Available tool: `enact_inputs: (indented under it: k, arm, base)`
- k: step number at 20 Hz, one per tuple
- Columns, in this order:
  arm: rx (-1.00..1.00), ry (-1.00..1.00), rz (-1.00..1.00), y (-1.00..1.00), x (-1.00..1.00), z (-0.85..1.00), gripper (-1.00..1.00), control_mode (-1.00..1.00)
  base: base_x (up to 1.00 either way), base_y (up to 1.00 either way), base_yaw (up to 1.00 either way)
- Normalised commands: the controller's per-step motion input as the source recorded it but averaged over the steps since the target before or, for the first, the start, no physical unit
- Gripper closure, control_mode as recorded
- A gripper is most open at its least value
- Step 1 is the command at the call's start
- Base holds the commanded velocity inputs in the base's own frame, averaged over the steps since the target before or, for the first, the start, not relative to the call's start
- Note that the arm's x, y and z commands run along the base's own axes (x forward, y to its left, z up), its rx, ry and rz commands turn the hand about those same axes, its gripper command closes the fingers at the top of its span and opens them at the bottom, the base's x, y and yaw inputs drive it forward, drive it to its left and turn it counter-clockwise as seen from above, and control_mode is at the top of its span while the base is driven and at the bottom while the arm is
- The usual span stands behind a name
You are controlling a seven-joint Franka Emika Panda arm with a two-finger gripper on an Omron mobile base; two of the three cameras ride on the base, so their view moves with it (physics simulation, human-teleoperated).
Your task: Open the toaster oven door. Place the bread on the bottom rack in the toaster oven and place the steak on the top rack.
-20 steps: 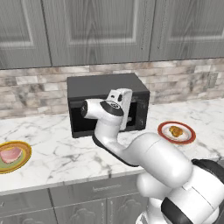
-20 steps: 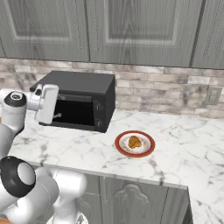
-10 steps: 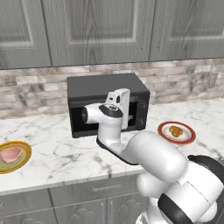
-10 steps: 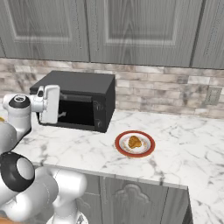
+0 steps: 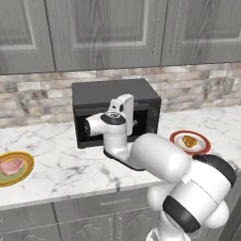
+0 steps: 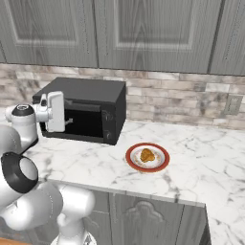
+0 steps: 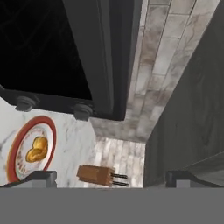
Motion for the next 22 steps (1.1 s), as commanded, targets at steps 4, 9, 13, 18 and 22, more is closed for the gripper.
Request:
enact_inputs:
  k: [4,9,13,18,22]
  arm:
    - [0.00,-0.07,0.01,0.17,0.37,-0.06,-1.00,-1.00]
    - [0.00,-0.03,0.03,0.12,0.52,-0.05,-1.00,-1.00]
    - [0.00,-0.01,0.06,0.06,0.51,-0.22,-1.00,-1.00]
    - [0.00,-0.06,0.06,0.03,0.43,-0.22,-1.00,-1.00]
    - [0.00,-0.06,0.06,0.01,0.47,-0.21,-1.00,-1.00]
  base:
    - [0.00,0.00,0.00]
    - [0.00,0.00,0.00]
    - [0.00,0.00,0.00]
    - [0.00,0.00,0.00]
    - [0.00,0.00,0.00]
